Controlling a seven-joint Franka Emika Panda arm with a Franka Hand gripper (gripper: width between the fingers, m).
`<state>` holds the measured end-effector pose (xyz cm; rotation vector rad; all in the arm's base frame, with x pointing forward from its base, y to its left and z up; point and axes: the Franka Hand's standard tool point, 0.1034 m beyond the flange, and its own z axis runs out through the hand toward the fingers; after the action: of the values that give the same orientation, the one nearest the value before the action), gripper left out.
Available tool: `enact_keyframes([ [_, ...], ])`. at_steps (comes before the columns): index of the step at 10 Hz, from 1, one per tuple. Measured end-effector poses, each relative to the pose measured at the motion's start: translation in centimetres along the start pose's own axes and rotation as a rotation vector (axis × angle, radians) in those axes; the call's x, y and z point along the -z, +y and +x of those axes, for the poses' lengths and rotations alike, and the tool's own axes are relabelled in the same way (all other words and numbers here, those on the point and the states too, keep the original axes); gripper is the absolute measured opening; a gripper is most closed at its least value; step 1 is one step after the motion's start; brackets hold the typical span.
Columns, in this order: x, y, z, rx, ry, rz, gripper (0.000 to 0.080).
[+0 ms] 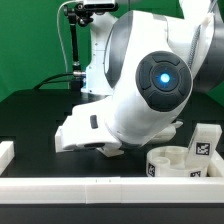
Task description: Assemble stool
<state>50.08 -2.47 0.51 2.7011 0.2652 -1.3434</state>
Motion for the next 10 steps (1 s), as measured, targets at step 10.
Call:
enact_keyframes([
  [10,3.5,1.7,-2.7,-0.020,-0.002,0.044,0.0335],
])
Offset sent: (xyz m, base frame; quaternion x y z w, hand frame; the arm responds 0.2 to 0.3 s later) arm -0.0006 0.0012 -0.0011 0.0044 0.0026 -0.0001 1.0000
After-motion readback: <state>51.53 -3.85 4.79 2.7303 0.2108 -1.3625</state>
